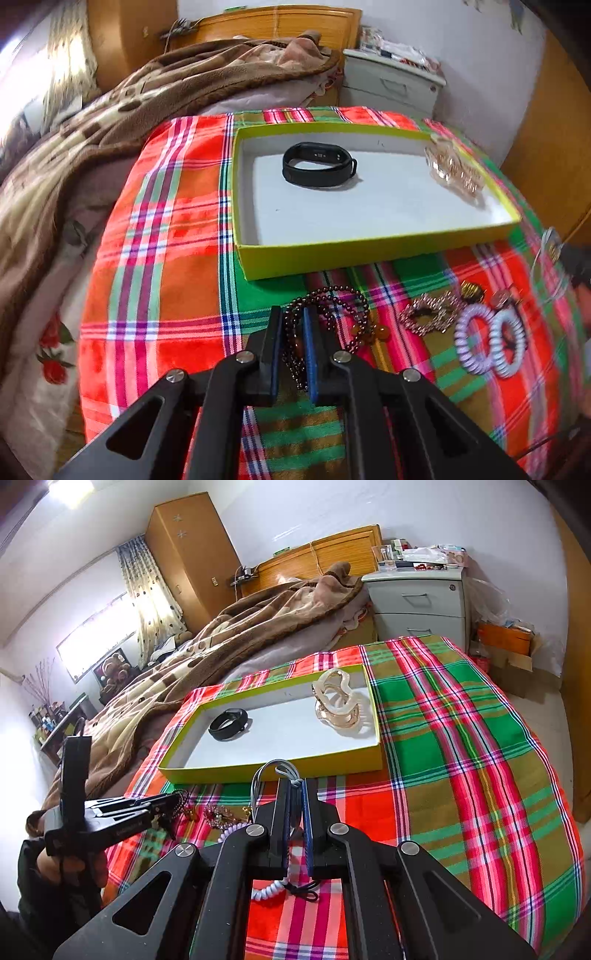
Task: Organize jewelry
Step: 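Grasp the dark beaded bracelet with the left gripper while the right gripper holds the hair tie, then carry the bracelet toward the box while the right gripper drops the hair tie inside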
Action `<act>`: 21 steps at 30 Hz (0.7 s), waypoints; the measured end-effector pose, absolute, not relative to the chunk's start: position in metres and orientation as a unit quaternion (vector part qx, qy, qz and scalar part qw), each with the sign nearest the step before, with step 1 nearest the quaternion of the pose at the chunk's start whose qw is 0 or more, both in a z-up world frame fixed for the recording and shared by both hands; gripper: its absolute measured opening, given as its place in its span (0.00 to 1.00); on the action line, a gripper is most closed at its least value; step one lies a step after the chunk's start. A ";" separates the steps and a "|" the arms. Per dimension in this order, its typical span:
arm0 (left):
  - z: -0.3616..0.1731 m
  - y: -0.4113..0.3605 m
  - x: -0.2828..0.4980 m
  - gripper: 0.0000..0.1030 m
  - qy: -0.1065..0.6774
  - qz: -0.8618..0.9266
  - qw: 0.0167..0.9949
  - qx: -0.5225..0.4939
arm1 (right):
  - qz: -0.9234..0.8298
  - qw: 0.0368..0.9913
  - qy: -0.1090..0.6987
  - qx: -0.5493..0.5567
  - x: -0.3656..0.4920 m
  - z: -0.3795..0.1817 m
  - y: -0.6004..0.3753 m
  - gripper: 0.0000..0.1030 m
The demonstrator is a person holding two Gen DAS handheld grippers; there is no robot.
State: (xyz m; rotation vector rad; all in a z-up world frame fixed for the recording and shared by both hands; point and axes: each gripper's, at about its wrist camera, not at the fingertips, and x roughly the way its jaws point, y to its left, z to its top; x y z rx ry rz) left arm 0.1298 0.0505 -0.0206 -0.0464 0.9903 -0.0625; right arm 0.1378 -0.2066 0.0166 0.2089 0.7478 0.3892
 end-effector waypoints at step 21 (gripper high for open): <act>0.037 0.063 0.099 0.06 0.382 -0.054 0.920 -0.066 | 0.186 0.915 0.345 0.092 0.131 0.029 -0.198 0.06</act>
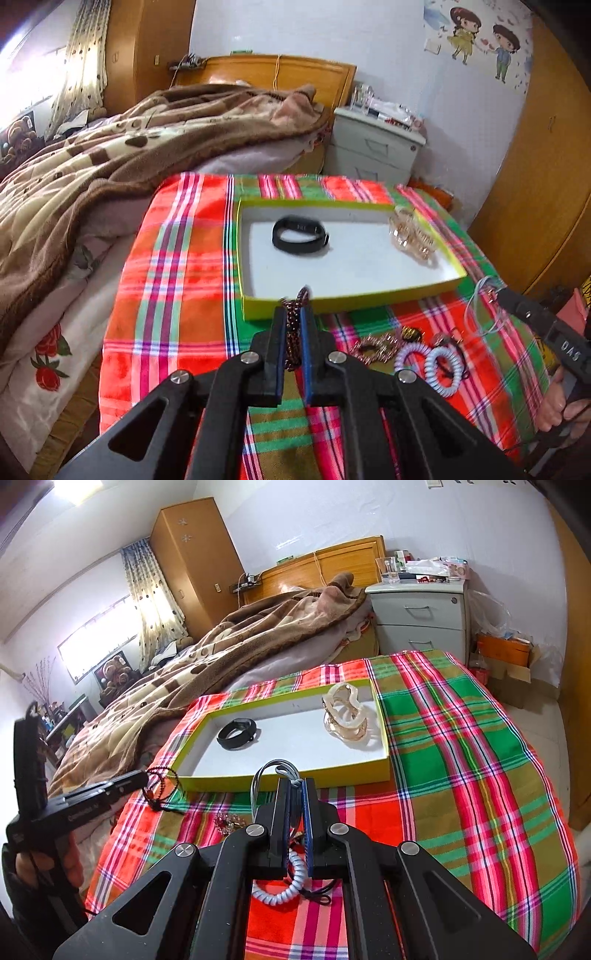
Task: Organize jewelry
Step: 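Carry the bracelet toward the box while the right gripper drops the hair tie inside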
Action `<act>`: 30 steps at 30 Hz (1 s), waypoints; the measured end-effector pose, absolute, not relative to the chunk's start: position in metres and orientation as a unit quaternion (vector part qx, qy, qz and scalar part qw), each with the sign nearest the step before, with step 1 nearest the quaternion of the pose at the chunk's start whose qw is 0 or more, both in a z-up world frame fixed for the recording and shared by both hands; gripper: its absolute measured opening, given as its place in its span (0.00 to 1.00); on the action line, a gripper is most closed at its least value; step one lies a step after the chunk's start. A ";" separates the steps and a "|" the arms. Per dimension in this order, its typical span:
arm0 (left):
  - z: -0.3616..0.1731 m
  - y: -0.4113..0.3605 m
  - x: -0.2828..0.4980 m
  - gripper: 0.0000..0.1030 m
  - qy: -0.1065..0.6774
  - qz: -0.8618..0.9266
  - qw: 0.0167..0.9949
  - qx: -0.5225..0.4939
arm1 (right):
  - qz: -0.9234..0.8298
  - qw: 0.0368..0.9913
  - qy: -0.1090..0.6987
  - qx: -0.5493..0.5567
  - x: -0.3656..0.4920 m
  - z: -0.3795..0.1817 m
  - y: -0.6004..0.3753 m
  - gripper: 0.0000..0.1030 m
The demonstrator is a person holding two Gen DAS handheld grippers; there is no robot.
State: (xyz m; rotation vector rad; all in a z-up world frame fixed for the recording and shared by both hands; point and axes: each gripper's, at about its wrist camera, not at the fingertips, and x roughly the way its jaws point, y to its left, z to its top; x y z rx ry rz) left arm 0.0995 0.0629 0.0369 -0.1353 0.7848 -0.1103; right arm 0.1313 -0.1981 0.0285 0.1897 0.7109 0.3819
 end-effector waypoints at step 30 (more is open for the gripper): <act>-0.025 0.066 0.133 0.36 0.477 -0.021 0.875 0.075 | 0.184 0.915 0.347 0.089 0.139 0.026 -0.190 0.06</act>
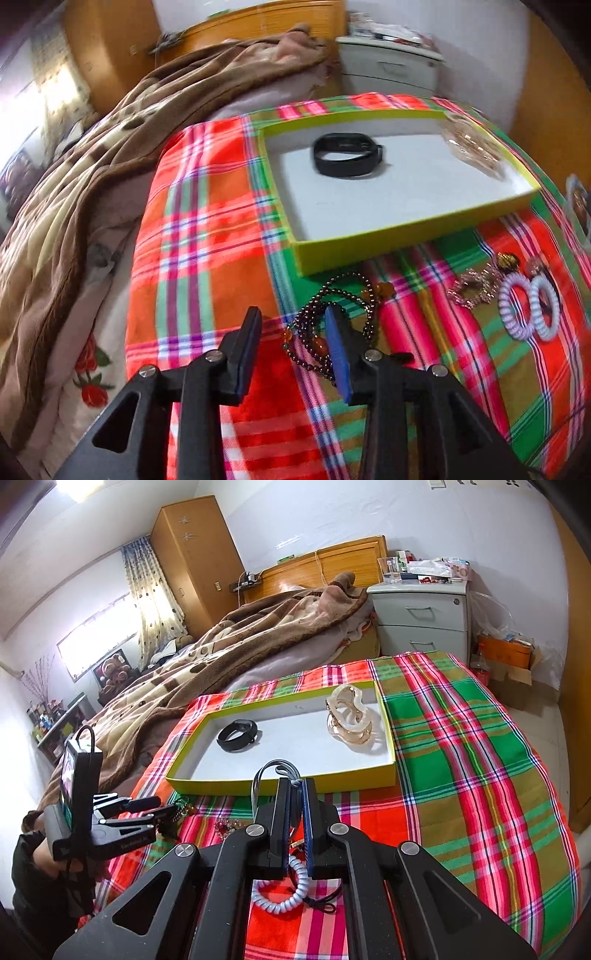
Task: Organize jewelry
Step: 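Carry the bracelet toward the box while the right gripper drops the hair tie inside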
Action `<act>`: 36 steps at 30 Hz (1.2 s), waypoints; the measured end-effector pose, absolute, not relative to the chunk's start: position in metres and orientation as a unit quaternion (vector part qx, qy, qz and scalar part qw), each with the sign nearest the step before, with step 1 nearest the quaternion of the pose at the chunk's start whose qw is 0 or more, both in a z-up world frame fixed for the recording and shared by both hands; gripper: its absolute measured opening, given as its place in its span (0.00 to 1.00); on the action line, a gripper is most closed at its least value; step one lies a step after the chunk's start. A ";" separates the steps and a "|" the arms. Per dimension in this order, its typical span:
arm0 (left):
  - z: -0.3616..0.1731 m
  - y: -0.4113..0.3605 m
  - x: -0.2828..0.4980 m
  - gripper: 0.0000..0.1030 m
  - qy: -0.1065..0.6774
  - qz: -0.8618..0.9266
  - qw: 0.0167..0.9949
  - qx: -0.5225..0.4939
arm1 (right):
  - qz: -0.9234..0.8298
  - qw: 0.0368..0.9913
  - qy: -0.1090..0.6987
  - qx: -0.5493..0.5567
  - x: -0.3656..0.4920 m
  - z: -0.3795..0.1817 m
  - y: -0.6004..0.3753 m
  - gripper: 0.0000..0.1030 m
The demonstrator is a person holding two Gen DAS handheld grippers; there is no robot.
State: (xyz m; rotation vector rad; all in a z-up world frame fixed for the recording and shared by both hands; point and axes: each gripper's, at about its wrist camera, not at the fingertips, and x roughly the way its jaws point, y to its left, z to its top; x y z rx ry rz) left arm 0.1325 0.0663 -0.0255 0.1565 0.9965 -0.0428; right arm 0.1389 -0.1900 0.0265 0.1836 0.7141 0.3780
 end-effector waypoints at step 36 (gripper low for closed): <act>0.061 0.075 0.116 0.07 0.364 -0.083 0.927 -0.024 | 0.187 0.929 0.311 0.073 0.155 0.064 -0.177 0.06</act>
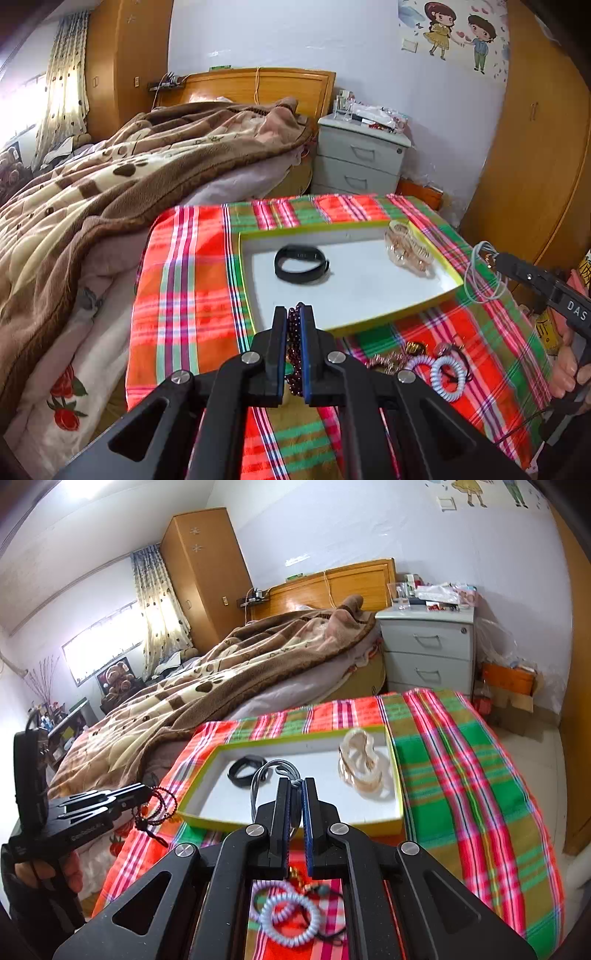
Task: Organize jewelry
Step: 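Carry the bracelet toward the box while the right gripper drops the hair tie inside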
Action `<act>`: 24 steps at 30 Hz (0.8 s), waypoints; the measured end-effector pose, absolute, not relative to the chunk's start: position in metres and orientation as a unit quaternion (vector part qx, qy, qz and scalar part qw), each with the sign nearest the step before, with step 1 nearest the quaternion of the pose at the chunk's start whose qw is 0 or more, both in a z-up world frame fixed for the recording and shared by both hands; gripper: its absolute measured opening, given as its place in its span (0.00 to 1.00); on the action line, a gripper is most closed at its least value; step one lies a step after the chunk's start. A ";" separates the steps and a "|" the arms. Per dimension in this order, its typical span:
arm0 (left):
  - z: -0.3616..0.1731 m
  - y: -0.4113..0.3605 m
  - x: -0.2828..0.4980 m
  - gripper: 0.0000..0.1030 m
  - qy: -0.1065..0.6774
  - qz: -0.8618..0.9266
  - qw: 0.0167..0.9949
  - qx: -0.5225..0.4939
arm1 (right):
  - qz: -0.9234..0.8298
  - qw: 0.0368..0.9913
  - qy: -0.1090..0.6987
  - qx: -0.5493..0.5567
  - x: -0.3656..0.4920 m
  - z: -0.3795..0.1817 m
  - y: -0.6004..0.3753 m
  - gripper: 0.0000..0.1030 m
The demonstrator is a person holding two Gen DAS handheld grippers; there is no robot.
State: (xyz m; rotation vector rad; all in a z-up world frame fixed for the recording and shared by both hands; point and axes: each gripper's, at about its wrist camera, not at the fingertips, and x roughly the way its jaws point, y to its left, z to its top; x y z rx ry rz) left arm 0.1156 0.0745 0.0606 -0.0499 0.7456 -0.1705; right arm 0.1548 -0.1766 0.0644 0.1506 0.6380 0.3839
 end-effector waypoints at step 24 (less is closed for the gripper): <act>0.040 0.071 0.203 0.07 0.388 -0.105 0.913 -0.068 | 0.198 0.888 0.411 0.051 0.286 0.020 -0.124 0.06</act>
